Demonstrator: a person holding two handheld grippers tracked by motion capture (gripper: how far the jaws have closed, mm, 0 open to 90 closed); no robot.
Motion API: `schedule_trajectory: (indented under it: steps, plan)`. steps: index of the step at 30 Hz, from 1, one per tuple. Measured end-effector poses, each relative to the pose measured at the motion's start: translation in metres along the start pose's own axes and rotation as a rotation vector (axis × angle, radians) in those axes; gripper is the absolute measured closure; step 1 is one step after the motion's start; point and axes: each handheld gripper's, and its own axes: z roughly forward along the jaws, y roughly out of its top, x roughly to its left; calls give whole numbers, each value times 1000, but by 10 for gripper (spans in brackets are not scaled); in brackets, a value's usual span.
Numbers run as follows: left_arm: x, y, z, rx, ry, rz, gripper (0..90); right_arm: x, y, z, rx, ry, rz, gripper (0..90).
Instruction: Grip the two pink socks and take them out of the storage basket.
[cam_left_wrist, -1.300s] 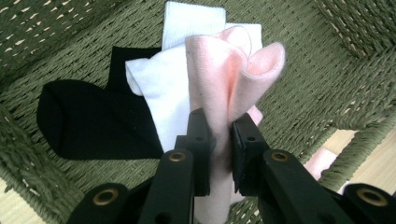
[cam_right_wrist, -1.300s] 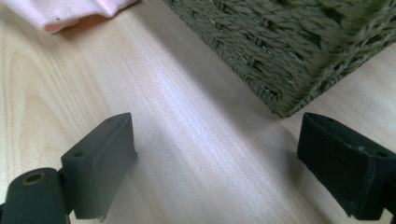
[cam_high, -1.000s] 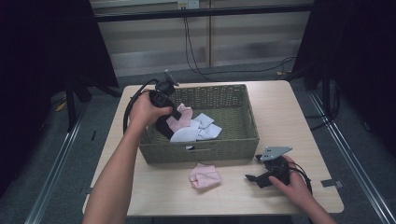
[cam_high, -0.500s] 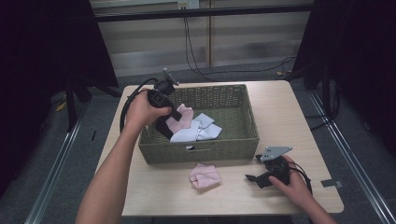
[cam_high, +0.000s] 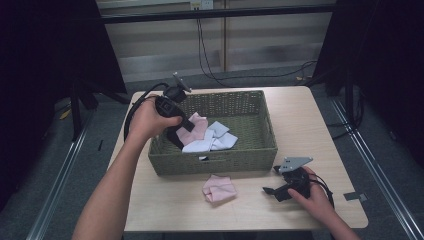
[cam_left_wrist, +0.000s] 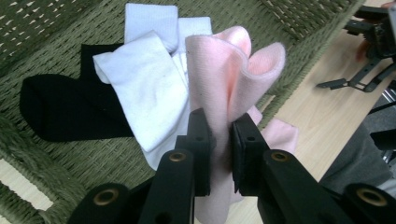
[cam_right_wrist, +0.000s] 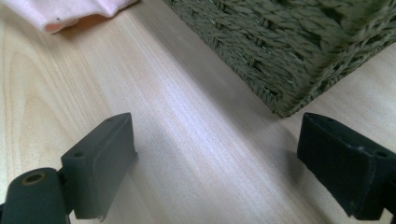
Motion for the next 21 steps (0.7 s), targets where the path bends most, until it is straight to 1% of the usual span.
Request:
schedule_trajectory:
  steps: [5, 6, 7, 11, 14, 15, 17, 21]
  plan:
    - [-5, -3, -2, 0, -11, 16, 797, 0, 0, 0, 0, 0, 0, 106]
    - [-7, -6, -3, -5, -13, 21, 796, 0, 0, 0, 2, 0, 3, 106]
    - [-8, -7, -3, 1, -12, 25, 796, 0, 0, 0, 2, 0, 3, 106]
    - [-9, -12, -3, 2, -15, 32, 797, 0, 0, 0, 2, 0, 3, 106]
    - [-10, -15, -4, -9, -25, 32, 797, 0, 0, 0, 2, 0, 3, 106]
    - [-12, -17, -4, -15, -31, 35, 797, 0, 0, 0, 2, 0, 3, 106]
    - [-15, -19, -5, -17, -33, 48, 796, 0, 0, 0, 3, 1, 0, 106]
    - [-20, -21, -5, -26, -39, 60, 796, 0, 0, 0, 3, 1, 0, 106]
